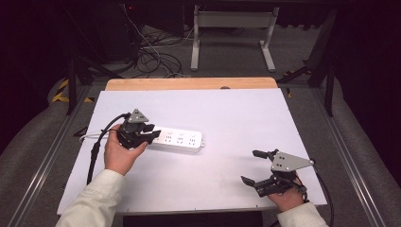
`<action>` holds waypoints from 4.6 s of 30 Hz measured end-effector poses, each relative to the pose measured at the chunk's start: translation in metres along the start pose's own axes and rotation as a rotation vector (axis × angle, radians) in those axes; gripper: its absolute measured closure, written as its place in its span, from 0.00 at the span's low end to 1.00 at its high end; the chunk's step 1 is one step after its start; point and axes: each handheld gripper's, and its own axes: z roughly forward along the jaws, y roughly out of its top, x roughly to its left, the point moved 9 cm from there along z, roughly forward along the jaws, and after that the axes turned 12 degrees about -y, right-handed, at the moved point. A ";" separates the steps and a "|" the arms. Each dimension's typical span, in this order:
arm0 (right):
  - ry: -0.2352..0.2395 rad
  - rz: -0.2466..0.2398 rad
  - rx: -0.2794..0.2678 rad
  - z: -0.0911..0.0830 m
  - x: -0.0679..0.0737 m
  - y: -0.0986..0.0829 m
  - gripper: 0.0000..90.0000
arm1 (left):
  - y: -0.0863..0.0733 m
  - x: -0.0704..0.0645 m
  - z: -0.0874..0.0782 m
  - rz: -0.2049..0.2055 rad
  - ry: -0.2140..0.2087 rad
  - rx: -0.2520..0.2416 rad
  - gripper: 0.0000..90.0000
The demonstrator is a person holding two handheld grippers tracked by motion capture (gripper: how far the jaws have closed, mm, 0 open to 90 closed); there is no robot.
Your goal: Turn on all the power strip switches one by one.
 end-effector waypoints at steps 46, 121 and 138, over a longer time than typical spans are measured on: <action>0.000 -0.014 -0.003 -0.001 0.000 0.000 0.10 | -0.010 0.041 0.054 -0.136 0.103 0.016 1.00; 0.013 -0.022 0.010 0.001 0.003 -0.002 0.10 | -0.017 0.042 0.060 -0.126 0.162 0.000 1.00; 0.012 -0.019 0.007 0.001 0.002 -0.001 0.10 | 0.006 0.021 0.050 -0.131 0.099 -0.080 1.00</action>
